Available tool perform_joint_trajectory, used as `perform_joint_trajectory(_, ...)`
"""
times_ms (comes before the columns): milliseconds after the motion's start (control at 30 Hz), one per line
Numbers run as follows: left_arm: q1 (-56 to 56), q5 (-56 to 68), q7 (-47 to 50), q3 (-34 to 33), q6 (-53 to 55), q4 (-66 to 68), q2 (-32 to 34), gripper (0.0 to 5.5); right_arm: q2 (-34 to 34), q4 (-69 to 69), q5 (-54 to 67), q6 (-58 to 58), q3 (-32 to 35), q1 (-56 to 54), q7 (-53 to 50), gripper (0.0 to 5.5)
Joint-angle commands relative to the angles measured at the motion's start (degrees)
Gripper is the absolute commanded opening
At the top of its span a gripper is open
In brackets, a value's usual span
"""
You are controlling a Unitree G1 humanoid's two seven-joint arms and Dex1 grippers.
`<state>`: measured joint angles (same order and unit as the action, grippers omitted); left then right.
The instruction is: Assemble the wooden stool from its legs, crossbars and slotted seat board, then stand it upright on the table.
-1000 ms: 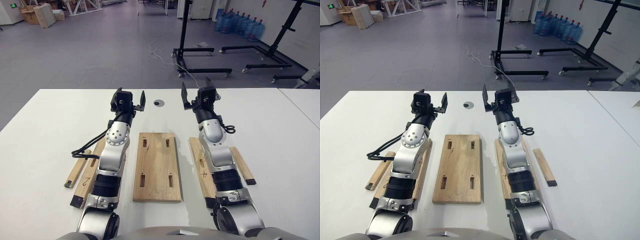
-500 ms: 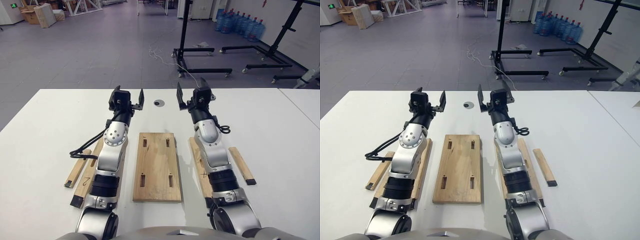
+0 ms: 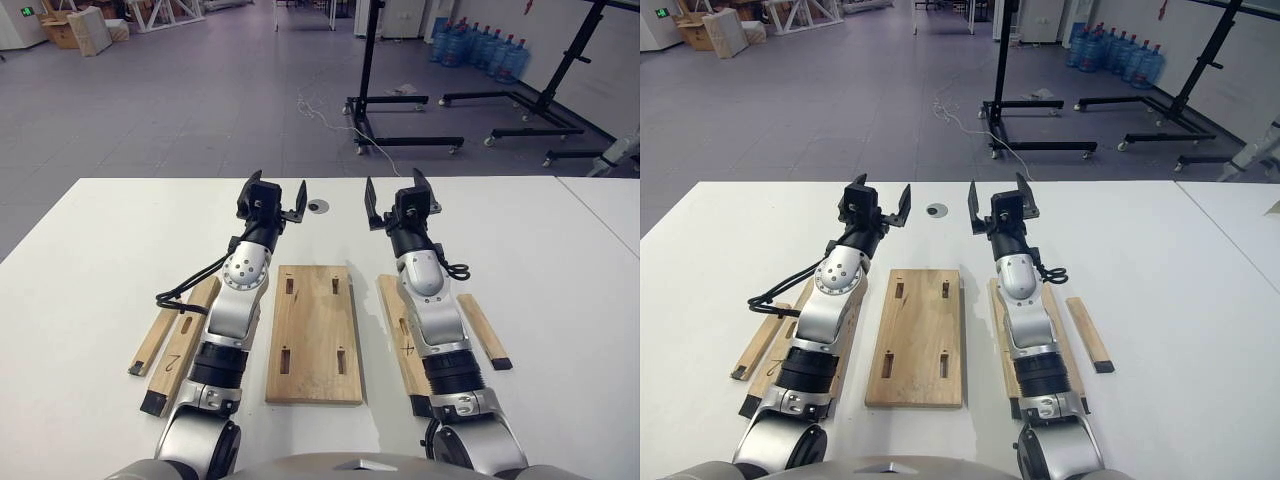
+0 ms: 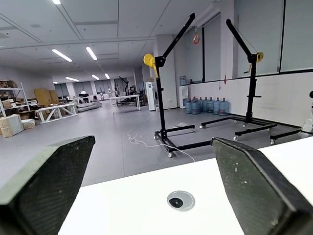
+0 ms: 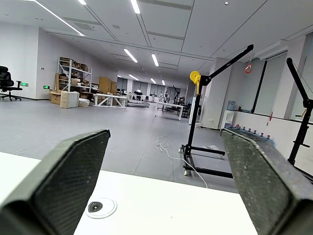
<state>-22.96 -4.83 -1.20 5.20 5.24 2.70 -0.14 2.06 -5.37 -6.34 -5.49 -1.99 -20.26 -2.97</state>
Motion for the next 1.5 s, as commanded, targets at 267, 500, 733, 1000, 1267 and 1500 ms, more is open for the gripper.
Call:
perform_joint_trajectory(267, -0.58, 0.12, -0.25, 0.81, -0.69, 1.38, -1.18, 4.37, 1.7, 0.4, -0.47, -0.17, 1.58, 0.25, -0.54, 4.17)
perform_joint_trajectory(500, 0.32, -1.95, 4.25, -1.61, -1.76, 0.32, -0.45, 4.37, 0.85, -2.18, 0.5, -0.79, -0.11, -3.03, 1.61, 4.17)
perform_joint_trajectory(733, 0.73, -3.36, 7.34, -3.45, -1.84, 0.45, 0.16, 4.37, -0.12, -2.91, 0.8, -1.62, -0.69, -3.58, 2.43, 4.17)
perform_joint_trajectory(1000, 2.29, -3.21, 9.05, -4.61, -1.07, -0.55, -0.28, 4.37, 0.4, -2.11, 0.92, -0.93, -0.54, -3.36, 3.97, 4.17)
perform_joint_trajectory(1267, 5.92, -3.28, 9.3, -5.35, 0.02, -4.99, -0.2, 4.37, 7.15, 3.27, 9.66, 10.42, 7.84, -0.67, 10.22, 4.17)
perform_joint_trajectory(1500, 11.93, -4.12, 10.96, -5.71, 0.8, -11.41, -1.14, 4.37, 19.64, 7.62, 17.58, 25.31, 17.65, 10.78, 19.74, 4.17)
